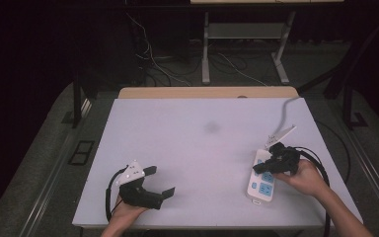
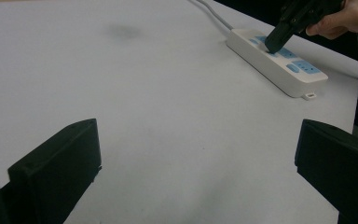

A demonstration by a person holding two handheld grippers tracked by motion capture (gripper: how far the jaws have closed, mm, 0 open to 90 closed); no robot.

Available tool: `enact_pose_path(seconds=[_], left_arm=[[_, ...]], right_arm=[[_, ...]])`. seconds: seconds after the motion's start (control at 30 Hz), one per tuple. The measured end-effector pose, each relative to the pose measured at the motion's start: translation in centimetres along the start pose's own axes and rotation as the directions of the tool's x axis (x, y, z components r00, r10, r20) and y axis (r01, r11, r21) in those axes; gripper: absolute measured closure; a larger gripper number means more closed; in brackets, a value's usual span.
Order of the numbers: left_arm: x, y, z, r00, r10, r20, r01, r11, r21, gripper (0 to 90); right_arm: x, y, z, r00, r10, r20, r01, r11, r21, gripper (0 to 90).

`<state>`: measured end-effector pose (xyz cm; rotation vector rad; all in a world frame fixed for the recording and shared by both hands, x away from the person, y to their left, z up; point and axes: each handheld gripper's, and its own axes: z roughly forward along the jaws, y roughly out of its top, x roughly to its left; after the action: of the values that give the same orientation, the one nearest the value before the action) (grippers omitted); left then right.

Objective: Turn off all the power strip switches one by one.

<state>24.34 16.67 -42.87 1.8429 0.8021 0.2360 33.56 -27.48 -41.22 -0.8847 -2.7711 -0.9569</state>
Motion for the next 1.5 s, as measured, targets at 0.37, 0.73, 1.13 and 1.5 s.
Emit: enact_pose_path(seconds=[0.37, 0.73, 1.13, 1.5], left_arm=[[-0.05, -0.01, 0.04, 1.0000, 0.004, 0.001, -0.004, 1.0000, 0.002, 0.0], [-0.11, -0.02, -0.01, 1.0000, 0.006, 0.001, -0.006, 1.0000, 0.002, 0.0], [0.06, -0.02, -0.10, 1.0000, -0.002, -0.003, 0.002, 1.0000, -0.001, 0.0], [0.07, -0.04, -0.04, 1.0000, -0.004, -0.005, 0.004, 1.0000, 0.002, 0.0]], right_arm=[[-0.10, -0.25, 0.05, 1.0000, 0.004, -0.002, -0.004, 1.000, -0.019, 90.0], [0.00, -0.33, 0.12, 0.9999, 0.011, 0.005, -0.011, 1.000, -0.019, 90.0], [0.15, -0.23, 0.06, 0.9999, 0.000, 0.013, 0.001, 1.000, -0.015, 90.0], [0.59, -0.38, -0.51, 0.9996, -0.008, 0.029, 0.008, 1.000, -0.012, 90.0]])
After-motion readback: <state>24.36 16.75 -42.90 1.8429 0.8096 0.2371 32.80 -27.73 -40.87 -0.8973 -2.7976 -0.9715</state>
